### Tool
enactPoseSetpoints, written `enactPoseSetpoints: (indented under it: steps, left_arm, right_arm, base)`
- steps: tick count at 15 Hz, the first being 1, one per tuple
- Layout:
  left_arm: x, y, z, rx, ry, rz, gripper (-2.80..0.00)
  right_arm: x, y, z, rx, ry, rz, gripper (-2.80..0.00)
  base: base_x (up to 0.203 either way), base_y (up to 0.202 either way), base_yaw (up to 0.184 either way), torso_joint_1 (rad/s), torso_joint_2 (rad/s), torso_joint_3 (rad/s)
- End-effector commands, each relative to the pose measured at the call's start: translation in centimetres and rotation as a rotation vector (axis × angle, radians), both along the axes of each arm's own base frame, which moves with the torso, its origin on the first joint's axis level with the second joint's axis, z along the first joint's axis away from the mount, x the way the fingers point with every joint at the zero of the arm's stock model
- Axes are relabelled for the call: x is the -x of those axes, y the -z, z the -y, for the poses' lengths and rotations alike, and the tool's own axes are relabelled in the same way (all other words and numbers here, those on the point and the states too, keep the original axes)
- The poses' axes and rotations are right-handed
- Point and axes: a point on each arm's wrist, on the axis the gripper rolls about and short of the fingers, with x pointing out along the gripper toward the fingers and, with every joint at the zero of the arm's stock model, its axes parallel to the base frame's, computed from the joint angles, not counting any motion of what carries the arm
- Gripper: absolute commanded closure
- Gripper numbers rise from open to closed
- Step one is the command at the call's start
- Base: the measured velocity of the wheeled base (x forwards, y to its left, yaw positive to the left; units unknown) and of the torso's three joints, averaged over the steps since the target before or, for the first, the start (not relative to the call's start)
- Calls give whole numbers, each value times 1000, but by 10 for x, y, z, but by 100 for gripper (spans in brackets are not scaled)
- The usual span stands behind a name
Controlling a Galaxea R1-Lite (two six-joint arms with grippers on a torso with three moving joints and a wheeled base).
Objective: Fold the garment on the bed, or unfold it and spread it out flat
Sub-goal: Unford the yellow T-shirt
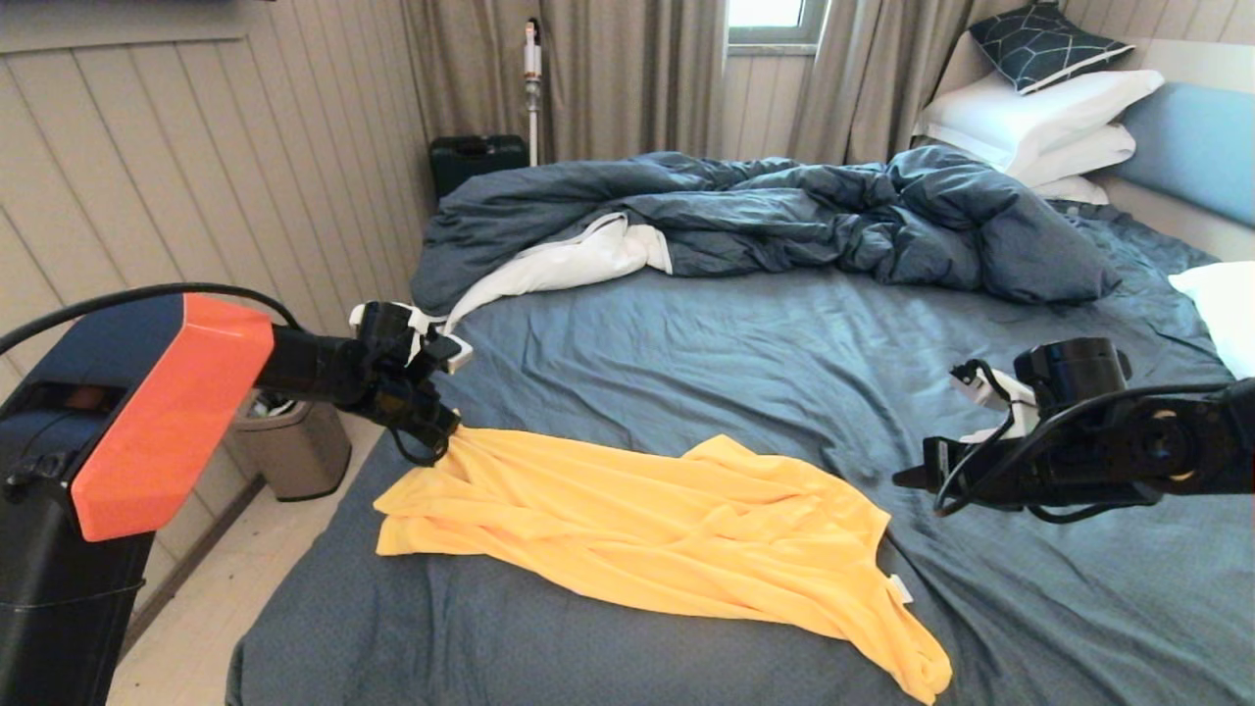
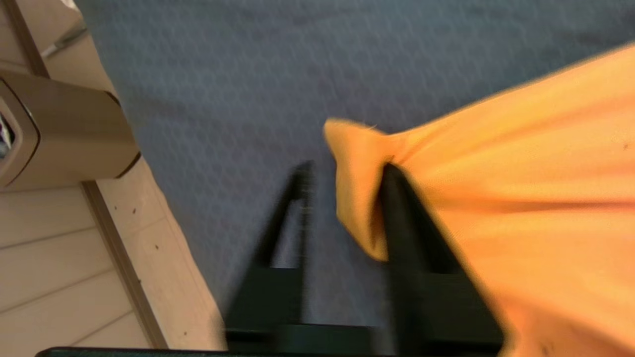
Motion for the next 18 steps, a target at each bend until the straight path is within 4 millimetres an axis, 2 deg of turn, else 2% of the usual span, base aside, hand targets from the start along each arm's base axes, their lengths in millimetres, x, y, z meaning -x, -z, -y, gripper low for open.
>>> enactPoseSetpoints:
  steps: [1, 6, 9, 12, 15, 18]
  left_arm:
    - [9, -11, -1, -2, 7, 1, -280]
    - [27, -37, -4, 6, 3, 27, -280]
    - [27, -40, -4, 8, -2, 35, -280]
    - [37, -53, -6, 13, -7, 41, -280]
    - [60, -60, -9, 12, -6, 18, -280]
    - [93, -65, -7, 9, 24, -22, -280]
  right_arm:
    - [0, 1, 0, -3, -1, -3, 0]
    - [1, -1, 0, -2, -1, 2, 0]
    - [2, -2, 0, -3, -2, 4, 0]
    - [2, -2, 0, -3, -2, 4, 0]
    - [2, -1, 0, -3, -2, 4, 0]
    - [2, 1, 0, -2, -4, -3, 0]
  base:
    - [0, 0, 0, 0, 0, 0]
    - [0, 0, 0, 0, 0, 0]
    - [0, 0, 0, 0, 0, 0]
    - [0, 0, 0, 0, 0, 0]
    - [0, 0, 0, 0, 0, 0]
    - [0, 0, 0, 0, 0, 0]
